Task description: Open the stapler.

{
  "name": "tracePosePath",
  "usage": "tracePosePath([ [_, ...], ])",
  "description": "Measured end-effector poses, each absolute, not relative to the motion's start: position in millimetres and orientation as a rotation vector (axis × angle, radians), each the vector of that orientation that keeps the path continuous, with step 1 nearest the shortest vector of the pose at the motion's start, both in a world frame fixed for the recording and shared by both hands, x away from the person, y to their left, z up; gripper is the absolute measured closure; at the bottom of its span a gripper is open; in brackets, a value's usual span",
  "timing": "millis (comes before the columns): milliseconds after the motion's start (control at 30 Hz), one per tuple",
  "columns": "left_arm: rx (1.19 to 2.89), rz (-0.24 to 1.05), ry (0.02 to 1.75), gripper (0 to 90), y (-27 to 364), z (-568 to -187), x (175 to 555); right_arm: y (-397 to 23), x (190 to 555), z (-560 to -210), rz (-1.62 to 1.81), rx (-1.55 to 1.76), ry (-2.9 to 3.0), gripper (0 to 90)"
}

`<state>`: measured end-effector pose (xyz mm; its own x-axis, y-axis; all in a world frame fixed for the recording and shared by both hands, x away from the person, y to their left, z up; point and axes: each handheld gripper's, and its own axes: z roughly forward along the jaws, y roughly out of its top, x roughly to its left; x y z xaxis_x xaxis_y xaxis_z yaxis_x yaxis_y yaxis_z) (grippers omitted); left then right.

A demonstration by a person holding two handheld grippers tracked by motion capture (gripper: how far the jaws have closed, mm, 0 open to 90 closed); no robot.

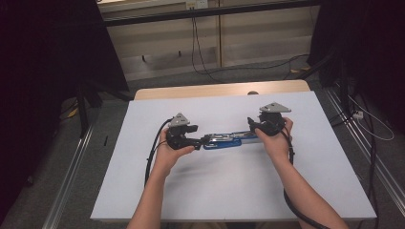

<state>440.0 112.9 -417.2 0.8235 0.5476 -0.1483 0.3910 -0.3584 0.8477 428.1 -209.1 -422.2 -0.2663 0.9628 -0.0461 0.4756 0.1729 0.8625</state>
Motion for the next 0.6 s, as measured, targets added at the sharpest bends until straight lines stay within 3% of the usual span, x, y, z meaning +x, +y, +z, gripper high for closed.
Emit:
tracePosePath([
  [233,1.963,0.192,0.715,18.3,117.5,-413.9,437.1,-228.6,434.8,-421.2,0.999,1.438,1.765,26.9],
  [333,1.991,0.209,0.737,13.6,116.7,-415.7,438.0,-232.8,439.8,-424.5,0.999,1.479,1.757,24.7],
  [600,1.964,0.202,0.758,11.5,120.3,-414.3,439.4,-235.4,455.9,-434.0,0.982,1.547,1.744,21.3],
])
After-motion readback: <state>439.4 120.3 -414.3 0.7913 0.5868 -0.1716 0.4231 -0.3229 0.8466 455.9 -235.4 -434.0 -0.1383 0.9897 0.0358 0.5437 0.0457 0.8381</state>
